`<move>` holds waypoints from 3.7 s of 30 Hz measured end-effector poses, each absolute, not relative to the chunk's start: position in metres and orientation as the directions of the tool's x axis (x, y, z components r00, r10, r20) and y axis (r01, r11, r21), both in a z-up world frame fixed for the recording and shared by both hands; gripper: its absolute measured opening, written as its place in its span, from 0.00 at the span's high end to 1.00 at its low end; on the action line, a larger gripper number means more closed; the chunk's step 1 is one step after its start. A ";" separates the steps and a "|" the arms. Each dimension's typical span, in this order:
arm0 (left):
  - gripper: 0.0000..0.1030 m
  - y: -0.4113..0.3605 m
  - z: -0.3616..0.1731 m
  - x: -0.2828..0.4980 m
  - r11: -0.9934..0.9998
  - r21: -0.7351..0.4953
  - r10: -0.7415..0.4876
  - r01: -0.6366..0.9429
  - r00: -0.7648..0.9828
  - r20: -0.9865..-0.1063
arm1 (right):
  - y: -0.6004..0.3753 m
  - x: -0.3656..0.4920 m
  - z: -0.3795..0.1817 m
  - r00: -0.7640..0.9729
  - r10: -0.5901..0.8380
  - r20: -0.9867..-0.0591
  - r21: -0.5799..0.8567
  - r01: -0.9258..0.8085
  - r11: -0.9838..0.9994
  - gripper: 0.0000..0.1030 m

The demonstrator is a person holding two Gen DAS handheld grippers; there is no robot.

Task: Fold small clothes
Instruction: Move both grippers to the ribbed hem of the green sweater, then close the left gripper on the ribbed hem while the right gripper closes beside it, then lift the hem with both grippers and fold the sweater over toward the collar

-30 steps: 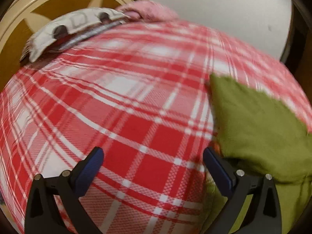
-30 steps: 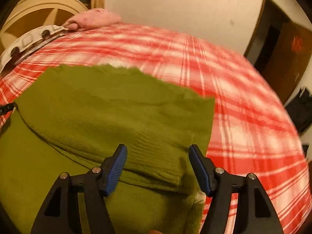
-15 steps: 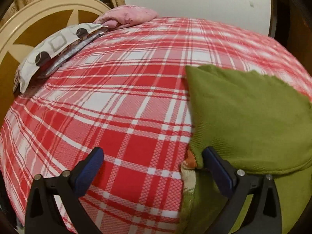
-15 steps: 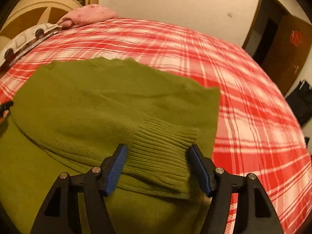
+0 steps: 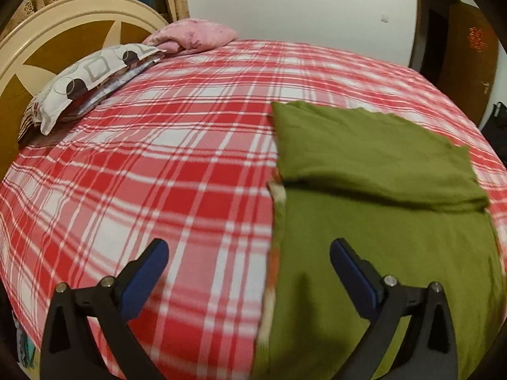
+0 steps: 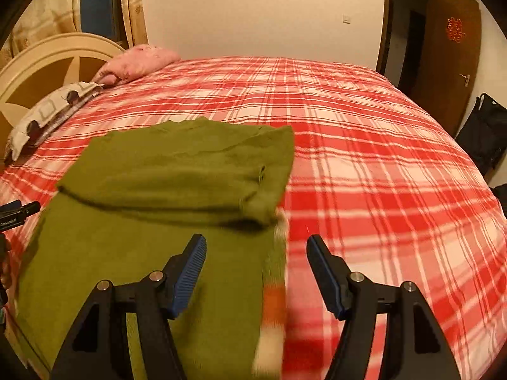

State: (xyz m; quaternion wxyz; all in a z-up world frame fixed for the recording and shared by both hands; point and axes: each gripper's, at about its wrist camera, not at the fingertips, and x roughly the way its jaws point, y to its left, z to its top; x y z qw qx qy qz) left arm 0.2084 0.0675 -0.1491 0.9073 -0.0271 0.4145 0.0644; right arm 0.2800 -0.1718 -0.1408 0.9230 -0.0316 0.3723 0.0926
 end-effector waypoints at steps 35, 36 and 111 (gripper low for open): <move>0.23 0.063 -0.194 0.024 0.987 -0.158 -0.119 -0.025 0.548 -0.828 | -0.212 0.104 -0.202 0.609 0.241 -0.756 0.219 -0.113 0.969 0.38; 0.28 0.062 -0.197 0.024 0.985 -0.173 -0.132 -0.026 0.538 -0.832 | -0.211 0.102 -0.203 0.608 0.234 -0.758 0.207 -0.116 0.971 0.41; 0.93 0.093 -0.087 0.095 0.851 -0.481 -0.442 0.213 0.786 -0.433 | -0.236 0.140 -0.099 0.737 0.505 -0.449 0.478 -0.280 0.833 0.94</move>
